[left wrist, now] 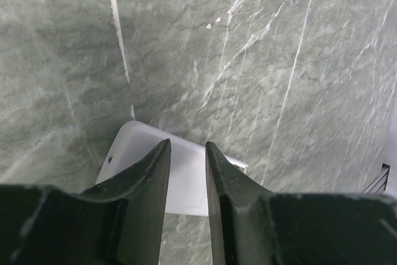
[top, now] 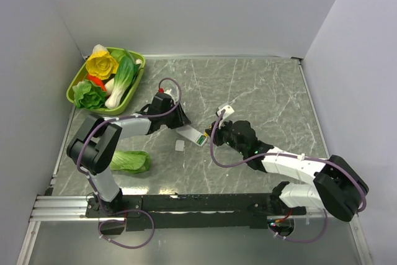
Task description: Unload the batteries from the remote control
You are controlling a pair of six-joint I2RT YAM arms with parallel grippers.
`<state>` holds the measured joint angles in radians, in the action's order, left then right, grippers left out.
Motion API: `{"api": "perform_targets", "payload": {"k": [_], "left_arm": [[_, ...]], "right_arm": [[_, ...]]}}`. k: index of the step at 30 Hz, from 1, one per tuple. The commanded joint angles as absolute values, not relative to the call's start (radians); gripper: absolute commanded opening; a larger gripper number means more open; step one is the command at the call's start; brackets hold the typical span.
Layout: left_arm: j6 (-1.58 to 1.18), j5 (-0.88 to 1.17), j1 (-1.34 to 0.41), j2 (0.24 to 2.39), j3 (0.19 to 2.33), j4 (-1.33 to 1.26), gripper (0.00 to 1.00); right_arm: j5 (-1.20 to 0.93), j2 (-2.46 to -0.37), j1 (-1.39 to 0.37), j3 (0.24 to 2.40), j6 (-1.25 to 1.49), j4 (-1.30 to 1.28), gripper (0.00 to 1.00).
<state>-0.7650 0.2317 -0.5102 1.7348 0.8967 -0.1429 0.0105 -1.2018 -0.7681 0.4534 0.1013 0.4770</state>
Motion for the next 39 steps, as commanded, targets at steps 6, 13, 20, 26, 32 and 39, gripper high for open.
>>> {"api": "perform_targets", "payload": {"k": [6, 13, 20, 26, 32, 39], "left_arm": [[-0.779, 0.242, -0.512, 1.744, 0.854, -0.184, 0.34], [-0.778, 0.235, -0.512, 1.761, 0.847, -0.192, 0.32], [-0.790, 0.238, -0.515, 1.761, 0.819, -0.212, 0.31], [-0.787, 0.224, -0.515, 1.761, 0.818, -0.189, 0.31], [-0.795, 0.215, -0.515, 1.759, 0.801, -0.189, 0.31], [-0.808, 0.218, -0.517, 1.746, 0.775, -0.206, 0.31]], "right_arm": [[0.012, -1.239, -0.796, 0.523, 0.052, 0.463, 0.00], [-0.018, -1.293, -0.827, 0.554, 0.023, 0.448, 0.00], [-0.008, -1.327, -0.841, 0.548, 0.055, 0.411, 0.00], [0.074, -1.229, -0.845, 0.393, 0.153, 0.501, 0.00], [0.121, -1.198, -0.856, 0.335, 0.210, 0.514, 0.00], [0.172, -1.131, -0.874, 0.291, 0.215, 0.514, 0.00]]}}
